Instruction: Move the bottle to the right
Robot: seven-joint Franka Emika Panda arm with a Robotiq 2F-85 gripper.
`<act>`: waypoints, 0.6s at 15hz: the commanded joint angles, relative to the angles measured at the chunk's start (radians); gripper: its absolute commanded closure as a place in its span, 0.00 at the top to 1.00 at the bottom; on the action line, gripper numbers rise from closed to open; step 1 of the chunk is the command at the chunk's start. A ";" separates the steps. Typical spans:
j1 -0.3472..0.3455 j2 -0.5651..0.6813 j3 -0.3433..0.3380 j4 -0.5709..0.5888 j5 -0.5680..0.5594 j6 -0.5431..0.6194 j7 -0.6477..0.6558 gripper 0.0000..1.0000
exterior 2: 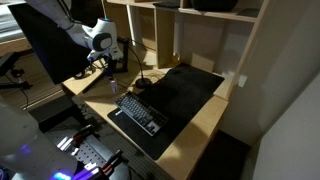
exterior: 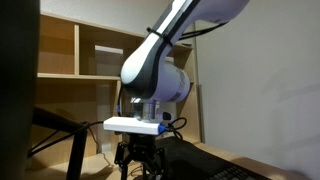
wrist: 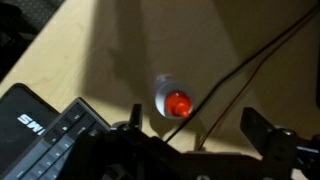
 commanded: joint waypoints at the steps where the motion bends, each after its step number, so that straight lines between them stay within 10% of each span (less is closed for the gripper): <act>1: -0.009 0.197 -0.062 0.175 -0.026 0.049 0.061 1.00; 6: -0.012 0.212 -0.077 0.185 -0.006 0.041 0.034 1.00; 9: -0.116 0.215 -0.029 0.276 0.066 -0.182 -0.183 1.00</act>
